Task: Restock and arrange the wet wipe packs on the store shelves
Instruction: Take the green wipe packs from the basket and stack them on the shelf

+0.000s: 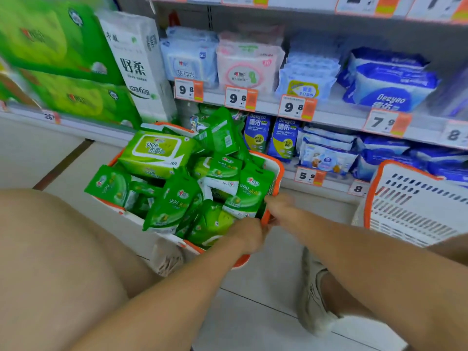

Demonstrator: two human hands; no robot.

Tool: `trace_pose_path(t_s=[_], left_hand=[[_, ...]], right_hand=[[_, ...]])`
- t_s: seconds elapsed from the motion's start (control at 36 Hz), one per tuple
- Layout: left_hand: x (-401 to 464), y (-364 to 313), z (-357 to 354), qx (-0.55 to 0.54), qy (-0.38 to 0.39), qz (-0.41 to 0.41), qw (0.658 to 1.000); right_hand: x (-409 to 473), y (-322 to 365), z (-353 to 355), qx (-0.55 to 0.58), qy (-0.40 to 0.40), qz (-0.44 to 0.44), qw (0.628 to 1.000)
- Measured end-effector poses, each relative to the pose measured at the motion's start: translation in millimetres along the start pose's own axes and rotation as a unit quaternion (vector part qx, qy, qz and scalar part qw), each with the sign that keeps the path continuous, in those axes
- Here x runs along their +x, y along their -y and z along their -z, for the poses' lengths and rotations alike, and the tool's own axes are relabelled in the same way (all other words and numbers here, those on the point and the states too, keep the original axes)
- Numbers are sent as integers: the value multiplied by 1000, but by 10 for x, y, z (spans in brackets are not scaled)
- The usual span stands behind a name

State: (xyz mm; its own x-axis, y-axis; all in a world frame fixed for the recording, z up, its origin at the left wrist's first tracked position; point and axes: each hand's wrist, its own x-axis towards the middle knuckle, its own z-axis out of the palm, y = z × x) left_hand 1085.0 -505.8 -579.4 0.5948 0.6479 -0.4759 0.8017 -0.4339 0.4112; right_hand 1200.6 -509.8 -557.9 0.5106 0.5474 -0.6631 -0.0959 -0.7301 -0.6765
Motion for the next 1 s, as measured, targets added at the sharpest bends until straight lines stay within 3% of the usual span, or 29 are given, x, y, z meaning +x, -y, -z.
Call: trace_pose_path(t_s=[0.17, 0.25, 0.33, 0.5, 0.64, 0.69, 0.75, 0.81, 0.83, 0.89, 0.94, 1.0], left_hand=[[93, -624, -206, 1, 55, -67, 996], [62, -961, -344, 4, 78, -139, 987], [-53, -1263, -382, -12, 121, -201, 972], [-208, -1552, -405, -78, 175, -243, 951], [-339, -1558, 162, -145, 179, -251, 940], [-360, -1510, 549, -213, 202, -221, 930], [-337, -1371, 1009, -224, 141, -195, 944], [-238, -1113, 1479, -160, -22, -168, 972], [-175, -941, 1705, -109, -117, -143, 977], [-104, -600, 2073, -20, -250, -39, 967], [-44, -277, 2205, -27, -210, 106, 972], [10, -10, 2079, -169, -79, 177, 966]], right_hand=[[178, -114, 588, -34, -112, -22, 993], [198, -227, 1011, -76, -164, -27, 983], [117, -384, 1387, -65, -167, -62, 982], [-72, -646, 1913, -110, -225, -71, 966], [49, -709, 2164, -109, -152, -102, 977], [41, -523, 2249, -156, -120, -99, 975], [-16, -100, 2320, -260, -158, -33, 952], [-141, 382, 2290, -275, -229, 97, 929], [-239, 588, 2182, -273, -223, 141, 925], [-340, 857, 1886, -238, -117, 179, 947], [-476, 901, 1473, -140, 11, 103, 985], [-434, 771, 1153, -105, 90, 51, 989]])
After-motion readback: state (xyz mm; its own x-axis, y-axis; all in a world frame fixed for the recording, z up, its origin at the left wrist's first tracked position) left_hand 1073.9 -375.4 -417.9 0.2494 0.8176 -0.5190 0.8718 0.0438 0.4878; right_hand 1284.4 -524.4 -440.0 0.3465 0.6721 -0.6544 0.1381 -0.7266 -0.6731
